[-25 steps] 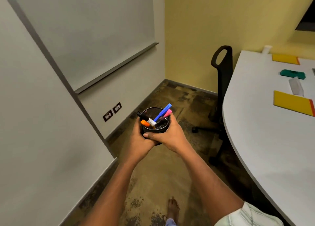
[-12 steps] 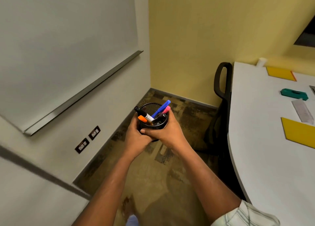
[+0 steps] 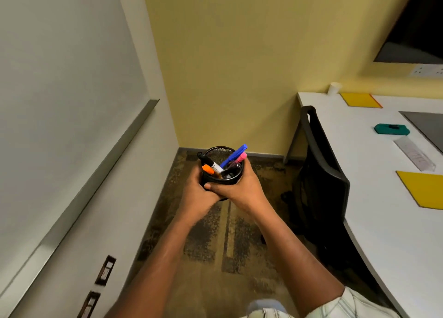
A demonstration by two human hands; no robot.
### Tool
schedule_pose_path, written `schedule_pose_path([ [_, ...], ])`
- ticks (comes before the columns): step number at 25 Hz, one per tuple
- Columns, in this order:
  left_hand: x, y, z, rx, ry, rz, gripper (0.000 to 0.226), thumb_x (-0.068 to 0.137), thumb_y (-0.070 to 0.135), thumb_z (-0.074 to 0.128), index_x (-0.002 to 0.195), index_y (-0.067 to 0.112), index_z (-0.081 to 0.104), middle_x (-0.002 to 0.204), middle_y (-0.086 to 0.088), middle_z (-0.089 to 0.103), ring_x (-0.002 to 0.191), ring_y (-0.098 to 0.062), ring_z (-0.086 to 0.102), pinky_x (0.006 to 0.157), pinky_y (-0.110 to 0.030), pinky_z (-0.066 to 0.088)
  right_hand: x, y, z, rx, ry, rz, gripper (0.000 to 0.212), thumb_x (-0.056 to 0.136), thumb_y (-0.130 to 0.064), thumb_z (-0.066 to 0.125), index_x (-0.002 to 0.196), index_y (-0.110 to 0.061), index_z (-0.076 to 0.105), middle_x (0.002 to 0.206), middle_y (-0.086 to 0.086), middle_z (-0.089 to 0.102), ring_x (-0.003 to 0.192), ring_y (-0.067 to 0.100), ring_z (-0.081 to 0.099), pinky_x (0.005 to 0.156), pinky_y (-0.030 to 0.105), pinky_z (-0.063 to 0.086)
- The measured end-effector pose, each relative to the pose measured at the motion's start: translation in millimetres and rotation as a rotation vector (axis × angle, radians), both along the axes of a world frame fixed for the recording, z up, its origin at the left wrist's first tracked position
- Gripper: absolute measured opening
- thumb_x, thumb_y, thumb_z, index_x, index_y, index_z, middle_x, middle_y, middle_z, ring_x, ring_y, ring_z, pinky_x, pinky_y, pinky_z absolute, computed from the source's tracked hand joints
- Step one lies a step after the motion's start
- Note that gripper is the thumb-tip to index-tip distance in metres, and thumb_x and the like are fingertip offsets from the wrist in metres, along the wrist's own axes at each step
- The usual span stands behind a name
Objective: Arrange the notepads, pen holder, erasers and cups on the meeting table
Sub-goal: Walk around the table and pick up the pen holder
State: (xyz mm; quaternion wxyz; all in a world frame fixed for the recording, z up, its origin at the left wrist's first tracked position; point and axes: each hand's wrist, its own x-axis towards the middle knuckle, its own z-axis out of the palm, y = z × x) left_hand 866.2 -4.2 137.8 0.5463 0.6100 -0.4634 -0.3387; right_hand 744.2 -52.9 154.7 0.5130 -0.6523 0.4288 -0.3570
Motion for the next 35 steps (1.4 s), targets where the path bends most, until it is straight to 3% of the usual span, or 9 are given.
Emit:
schedule_pose_path([
  [5, 46.3, -94.2, -10.2, 0.042, 0.035, -0.071, 0.074, 0.05, 0.017, 0.081, 0.115, 0.039, 0.055, 0.106, 0.015, 0.07, 0.098, -0.003, 0.068, 0.082, -0.035, 0.058, 41.8, -87.7, -11.0, 0.012, 0.018, -0.081, 0.078, 0.047, -0.035, 0.093, 0.112, -0.036, 0.051, 0.103, -0.017, 0.066, 0.092, -0.01, 0.061, 0.073, 0.007, 0.048],
  [8, 68.4, -156.1, -13.9, 0.044, 0.019, -0.084, 0.073, 0.052, 0.018, 0.082, 0.116, 0.039, 0.054, 0.107, 0.015, 0.07, 0.098, -0.003, 0.067, 0.083, -0.032, 0.058, 64.0, -151.1, -21.0, 0.0, 0.004, -0.092, 0.076, 0.047, -0.036, 0.093, 0.11, -0.033, 0.051, 0.102, -0.016, 0.066, 0.092, -0.008, 0.061, 0.073, 0.009, 0.048],
  [13, 92.8, -273.3, 1.3, -0.009, 0.008, -0.037, 0.078, 0.058, 0.0, 0.082, 0.117, 0.041, 0.052, 0.102, 0.018, 0.07, 0.097, -0.004, 0.067, 0.076, -0.024, 0.057, 93.4, -274.1, -11.7, 0.007, -0.022, -0.077, 0.073, 0.045, -0.036, 0.093, 0.106, -0.034, 0.051, 0.098, -0.012, 0.068, 0.09, 0.0, 0.065, 0.079, 0.026, 0.056],
  [18, 101.4, -385.2, 10.1, -0.025, 0.045, -0.062, 0.08, 0.059, 0.008, 0.082, 0.127, 0.035, 0.049, 0.106, 0.015, 0.069, 0.098, -0.002, 0.067, 0.076, -0.031, 0.059, 102.0, -382.4, 2.7, -0.029, -0.022, -0.084, 0.072, 0.047, -0.035, 0.092, 0.106, -0.034, 0.05, 0.097, -0.016, 0.066, 0.086, -0.007, 0.062, 0.067, 0.008, 0.048],
  [21, 104.1, -452.1, 4.6, -0.022, 0.014, -0.109, 0.081, 0.059, 0.001, 0.082, 0.128, 0.028, 0.05, 0.107, 0.009, 0.07, 0.099, -0.004, 0.067, 0.076, -0.021, 0.057, 100.2, -439.0, 0.3, -0.054, -0.009, -0.149, 0.072, 0.049, -0.034, 0.092, 0.106, -0.035, 0.049, 0.096, -0.019, 0.065, 0.086, -0.013, 0.06, 0.063, 0.002, 0.044],
  [24, 100.9, -523.1, -3.1, -0.024, 0.016, -0.184, 0.08, 0.06, -0.003, 0.081, 0.128, 0.027, 0.051, 0.105, 0.01, 0.07, 0.096, -0.001, 0.067, 0.074, -0.011, 0.053, 94.9, -497.1, -4.6, -0.053, -0.007, -0.238, 0.071, 0.05, -0.034, 0.091, 0.107, -0.033, 0.049, 0.096, -0.018, 0.065, 0.087, -0.009, 0.061, 0.068, 0.006, 0.046],
  [26, 98.5, -568.6, -9.0, -0.016, -0.004, -0.238, 0.08, 0.059, -0.004, 0.081, 0.126, 0.03, 0.052, 0.105, 0.01, 0.071, 0.096, -0.001, 0.067, 0.079, -0.015, 0.054, 90.7, -533.6, -9.0, -0.044, 0.004, -0.291, 0.071, 0.051, -0.033, 0.091, 0.108, -0.032, 0.049, 0.097, -0.017, 0.066, 0.088, -0.006, 0.062, 0.073, 0.013, 0.05],
  [31, 87.9, -701.9, -17.9, 0.009, 0.029, -0.471, 0.081, 0.059, -0.004, 0.08, 0.128, 0.026, 0.051, 0.108, 0.005, 0.07, 0.101, -0.011, 0.067, 0.082, -0.044, 0.058, 78.2, -638.2, -11.0, -0.008, 0.042, -0.486, 0.08, 0.05, -0.039, 0.091, 0.117, -0.03, 0.047, 0.105, -0.014, 0.065, 0.097, 0.001, 0.062, 0.086, 0.027, 0.054],
  [35, 72.9, -793.9, -15.6, -0.019, 0.011, -0.644, 0.082, 0.055, -0.002, 0.082, 0.117, 0.043, 0.054, 0.105, 0.014, 0.07, 0.099, -0.003, 0.066, 0.082, -0.033, 0.058, 64.4, -707.7, -5.8, -0.027, 0.059, -0.656, 0.072, 0.05, -0.04, 0.091, 0.106, -0.04, 0.045, 0.101, -0.016, 0.064, 0.094, -0.001, 0.061, 0.082, 0.024, 0.053],
])
